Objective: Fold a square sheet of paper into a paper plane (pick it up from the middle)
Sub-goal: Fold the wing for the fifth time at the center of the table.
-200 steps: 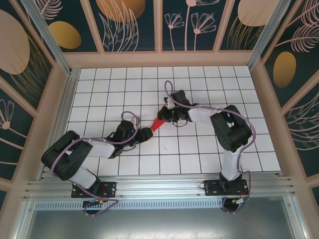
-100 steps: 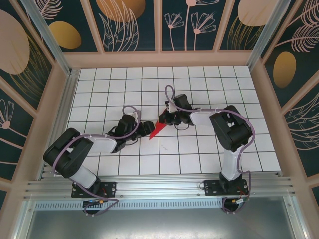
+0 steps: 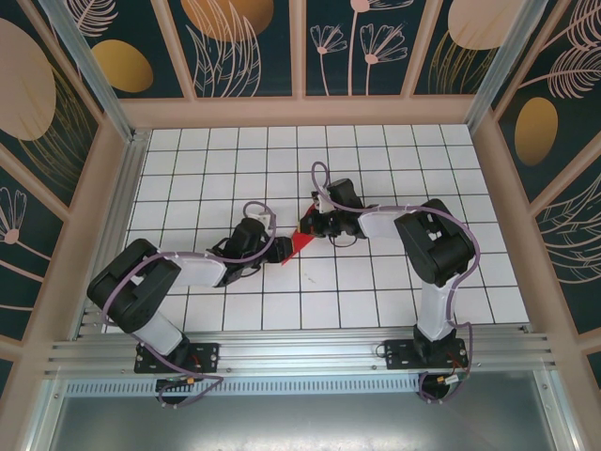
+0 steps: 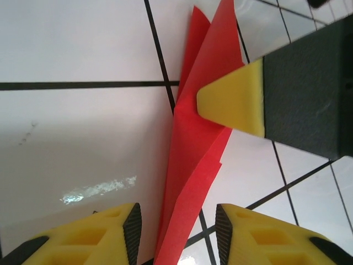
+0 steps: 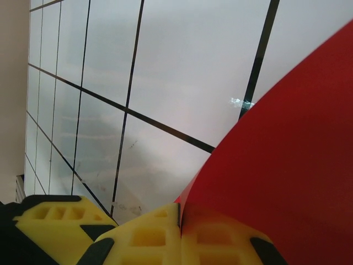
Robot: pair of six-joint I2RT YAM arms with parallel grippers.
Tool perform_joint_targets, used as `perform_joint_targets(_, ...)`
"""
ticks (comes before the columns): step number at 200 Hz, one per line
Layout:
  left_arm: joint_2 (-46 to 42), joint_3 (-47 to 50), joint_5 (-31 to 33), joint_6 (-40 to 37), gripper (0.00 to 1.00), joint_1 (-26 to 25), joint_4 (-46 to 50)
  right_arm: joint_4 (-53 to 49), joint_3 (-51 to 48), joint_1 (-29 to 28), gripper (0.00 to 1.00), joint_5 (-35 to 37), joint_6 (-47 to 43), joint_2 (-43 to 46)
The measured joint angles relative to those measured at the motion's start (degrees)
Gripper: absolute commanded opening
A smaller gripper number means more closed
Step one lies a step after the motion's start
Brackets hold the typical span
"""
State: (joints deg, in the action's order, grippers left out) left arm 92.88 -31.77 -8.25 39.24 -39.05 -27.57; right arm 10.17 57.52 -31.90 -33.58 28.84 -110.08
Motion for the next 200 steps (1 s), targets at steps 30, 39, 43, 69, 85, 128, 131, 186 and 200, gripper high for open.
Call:
perform_joint_targets(30, 2.03, -1.11, 1.68, -1.42, 0.26, -0.96, 2.01, 0.0, 0.0, 0.0, 0.05, -0.17, 0.02, 0.02)
perform_joint_targets(39, 2.34, -1.33, 2.25, -1.75, 0.25, -1.09, 2.47, 0.0, 0.0, 0.0, 0.05, -0.35, 0.04, 0.02)
perform_joint_targets(43, 2.47, -1.44, 2.51, -1.77, 0.25, -1.11, 2.64, 0.0, 0.0, 0.0, 0.05, -0.39, 0.04, 0.02)
perform_joint_targets(69, 3.08, -2.05, 3.67, -2.23, 0.21, -1.22, 3.41, 0.02, 0.0, 0.0, 0.05, -0.57, 0.17, 0.07)
perform_joint_targets(85, 3.67, -2.51, 4.39, -2.89, 0.18, -1.53, 3.87, 0.07, 0.0, 0.0, 0.05, -0.59, 0.17, 0.22)
perform_joint_targets(128, 4.15, -2.89, 5.44, -3.98, 0.18, -2.29, 3.8, 0.15, -0.07, -0.02, 0.05, -0.83, 0.17, 1.11)
perform_joint_targets(131, 4.15, -2.91, 5.62, -4.09, 0.21, -2.34, 3.8, 0.15, -0.07, -0.02, 0.05, -0.81, 0.17, 1.2)
perform_joint_targets(186, 4.13, -2.93, 5.38, -6.01, 0.25, -2.54, 3.56, 0.42, -0.09, 0.0, 0.05, -1.03, 0.2, 2.16)
perform_joint_targets(200, 4.15, -2.6, 5.35, -6.75, 0.24, -2.54, 3.17, 0.44, -0.09, -0.02, 0.04, -1.03, 0.22, 2.16)
